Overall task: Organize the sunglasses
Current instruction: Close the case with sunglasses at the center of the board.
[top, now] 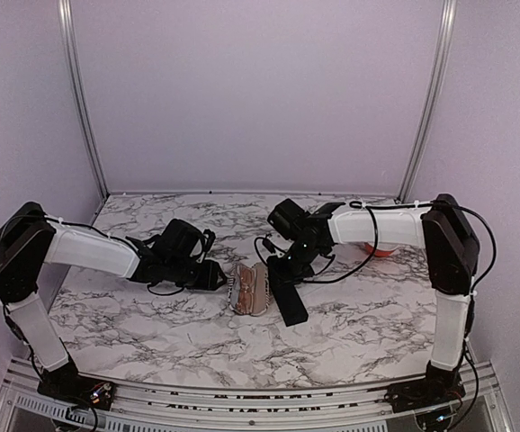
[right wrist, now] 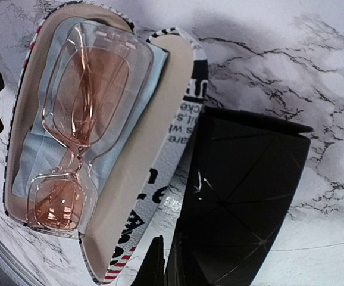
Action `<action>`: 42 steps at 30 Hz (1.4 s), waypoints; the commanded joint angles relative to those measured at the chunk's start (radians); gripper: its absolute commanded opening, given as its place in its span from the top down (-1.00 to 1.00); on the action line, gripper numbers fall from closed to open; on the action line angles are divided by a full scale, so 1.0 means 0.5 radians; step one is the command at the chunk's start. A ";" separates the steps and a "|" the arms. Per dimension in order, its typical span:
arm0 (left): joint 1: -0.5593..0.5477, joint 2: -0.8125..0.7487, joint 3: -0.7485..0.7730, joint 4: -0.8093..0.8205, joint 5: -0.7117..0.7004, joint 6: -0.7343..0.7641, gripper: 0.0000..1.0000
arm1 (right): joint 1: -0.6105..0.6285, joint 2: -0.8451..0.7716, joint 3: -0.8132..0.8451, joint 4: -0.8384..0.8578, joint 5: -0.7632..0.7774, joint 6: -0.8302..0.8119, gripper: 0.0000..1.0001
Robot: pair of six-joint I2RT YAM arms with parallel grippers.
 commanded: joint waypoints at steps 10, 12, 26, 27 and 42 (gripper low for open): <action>-0.022 0.083 0.090 -0.065 0.032 0.007 0.17 | 0.017 0.075 0.014 0.062 -0.008 -0.034 0.91; -0.025 0.091 0.095 -0.065 0.037 0.007 0.18 | 0.017 0.087 0.013 0.071 -0.019 -0.036 0.92; -0.050 0.145 0.142 -0.071 0.064 0.001 0.21 | 0.020 0.124 0.019 0.156 -0.110 -0.022 0.94; -0.052 0.147 0.145 -0.071 0.063 0.002 0.21 | 0.020 0.124 0.023 0.158 -0.116 -0.020 0.94; -0.074 0.173 0.173 -0.078 0.073 -0.001 0.24 | 0.067 0.126 0.169 0.181 -0.186 -0.001 0.95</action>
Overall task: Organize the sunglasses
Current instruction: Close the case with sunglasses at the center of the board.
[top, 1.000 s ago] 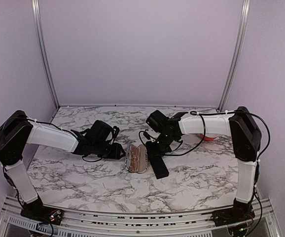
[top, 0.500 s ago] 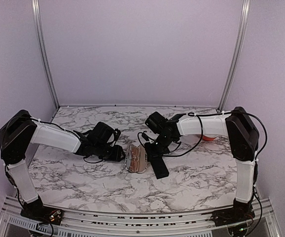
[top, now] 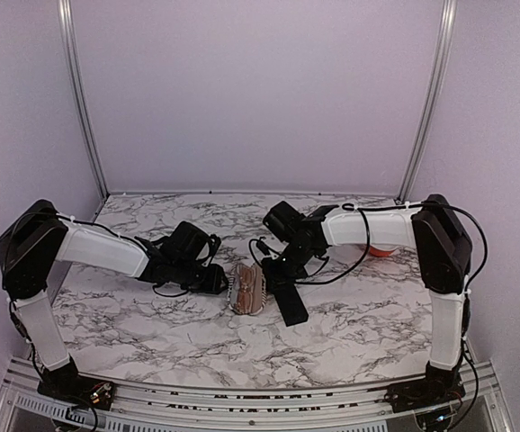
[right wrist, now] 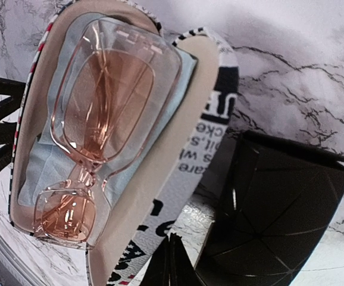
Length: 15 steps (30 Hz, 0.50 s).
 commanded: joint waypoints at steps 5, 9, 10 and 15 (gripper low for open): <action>-0.048 0.052 0.088 -0.005 0.060 -0.005 0.26 | 0.047 0.041 0.196 0.115 -0.126 0.022 0.94; -0.055 0.057 0.094 -0.004 0.062 -0.007 0.27 | 0.124 0.066 0.238 0.113 -0.139 0.027 0.94; -0.057 0.058 0.097 -0.004 0.062 -0.007 0.27 | 0.128 0.073 0.246 0.114 -0.138 0.026 0.94; -0.063 0.058 0.097 -0.004 0.063 -0.009 0.28 | 0.144 0.101 0.270 0.114 -0.152 0.028 0.94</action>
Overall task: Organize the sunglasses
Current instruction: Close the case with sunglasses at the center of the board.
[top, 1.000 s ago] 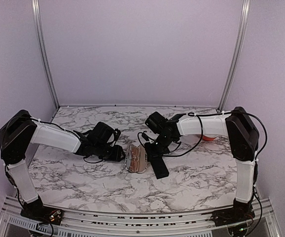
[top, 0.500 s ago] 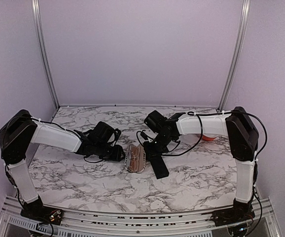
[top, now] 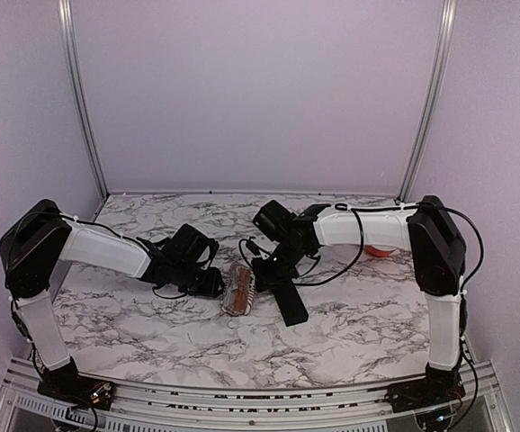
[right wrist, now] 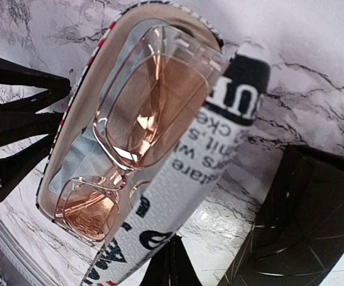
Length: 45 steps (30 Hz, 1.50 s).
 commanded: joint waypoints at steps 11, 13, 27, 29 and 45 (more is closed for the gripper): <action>-0.064 0.016 0.089 0.088 0.122 -0.002 0.30 | 0.075 0.063 0.145 0.162 -0.125 0.014 0.94; -0.064 0.009 0.092 0.088 0.126 -0.005 0.31 | 0.075 0.071 0.161 0.165 -0.131 0.014 0.94; -0.070 -0.077 0.103 0.082 0.168 -0.026 0.32 | 0.085 0.113 0.230 0.144 -0.137 0.014 0.94; -0.073 -0.086 0.104 0.082 0.174 -0.036 0.32 | 0.088 0.116 0.236 0.142 -0.137 0.014 0.94; -0.094 -0.128 0.132 0.075 0.227 -0.063 0.32 | 0.102 0.147 0.294 0.128 -0.149 0.014 0.94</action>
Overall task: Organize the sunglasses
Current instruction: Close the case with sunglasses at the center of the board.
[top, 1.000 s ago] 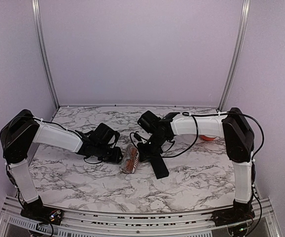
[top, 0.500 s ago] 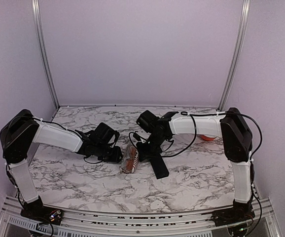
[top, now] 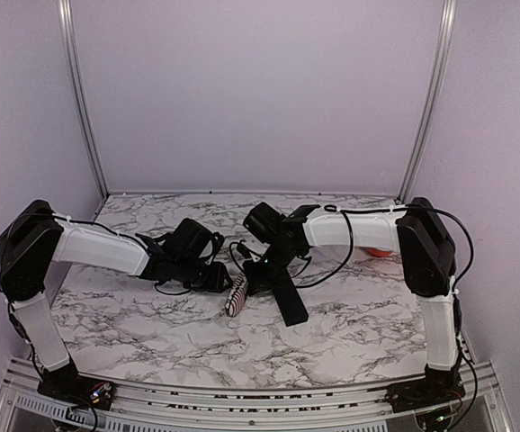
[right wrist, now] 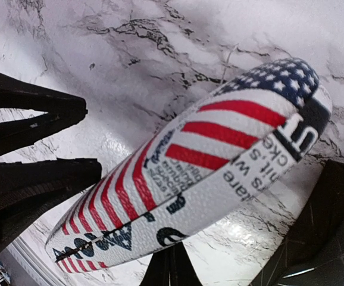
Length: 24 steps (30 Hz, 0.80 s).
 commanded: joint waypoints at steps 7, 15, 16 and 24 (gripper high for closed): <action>-0.051 -0.047 0.082 0.088 0.158 -0.013 0.33 | 0.042 0.009 0.132 0.200 -0.082 0.007 0.94; -0.051 -0.075 0.067 0.073 0.096 0.016 0.32 | 0.041 -0.022 0.138 0.221 -0.101 0.007 0.94; -0.051 -0.076 0.067 0.072 0.096 0.020 0.32 | 0.040 -0.025 0.136 0.233 -0.107 0.010 0.94; -0.051 -0.079 0.065 0.093 0.126 -0.017 0.31 | 0.042 -0.072 0.119 0.298 -0.143 0.034 0.94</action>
